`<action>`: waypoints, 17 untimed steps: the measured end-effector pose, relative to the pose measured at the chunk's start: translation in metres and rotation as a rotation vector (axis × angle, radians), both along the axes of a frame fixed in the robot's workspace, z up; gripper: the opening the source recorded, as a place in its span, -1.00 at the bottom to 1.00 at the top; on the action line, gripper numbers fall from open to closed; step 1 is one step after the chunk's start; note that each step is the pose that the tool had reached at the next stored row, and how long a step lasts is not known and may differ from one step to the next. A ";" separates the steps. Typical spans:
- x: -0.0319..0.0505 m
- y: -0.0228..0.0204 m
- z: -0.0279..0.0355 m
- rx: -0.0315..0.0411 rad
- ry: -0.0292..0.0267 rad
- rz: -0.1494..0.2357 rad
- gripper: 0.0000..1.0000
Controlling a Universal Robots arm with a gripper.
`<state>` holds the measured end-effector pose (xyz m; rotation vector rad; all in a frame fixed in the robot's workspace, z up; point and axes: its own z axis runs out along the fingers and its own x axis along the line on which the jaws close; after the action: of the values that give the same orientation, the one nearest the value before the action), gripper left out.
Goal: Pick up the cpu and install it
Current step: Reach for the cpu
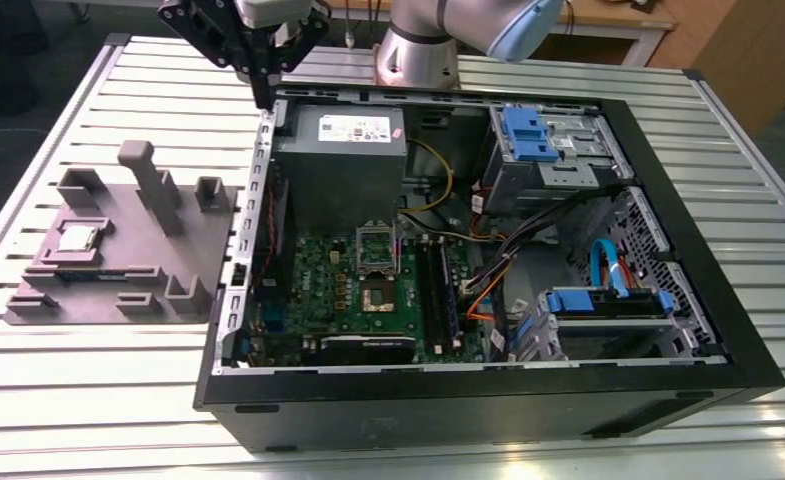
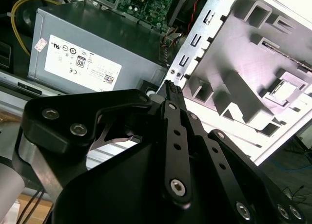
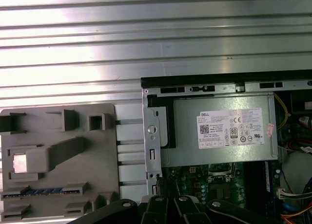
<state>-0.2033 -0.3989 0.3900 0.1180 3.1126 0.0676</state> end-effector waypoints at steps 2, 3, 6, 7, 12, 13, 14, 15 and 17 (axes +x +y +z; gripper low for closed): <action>-0.0004 0.0000 0.0000 0.0000 0.0000 0.000 -0.80; -0.0006 0.0000 0.0000 0.0001 0.0000 0.000 -0.80; -0.0011 0.0000 0.0000 0.0000 0.0000 0.000 -0.80; -0.0013 0.0000 0.0000 0.0000 0.0000 0.000 -0.80; -0.0036 0.0000 0.0000 0.0000 0.0001 0.000 -0.80; -0.0038 0.0000 0.0000 0.0000 0.0000 0.000 -0.80; -0.0039 0.0000 0.0000 0.0000 0.0000 0.000 -0.80; -0.0042 0.0000 0.0000 0.0000 0.0000 0.000 -0.80; -0.0045 0.0000 -0.0001 0.0000 0.0000 0.000 -0.80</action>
<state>-0.2079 -0.3989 0.3899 0.1180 3.1125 0.0676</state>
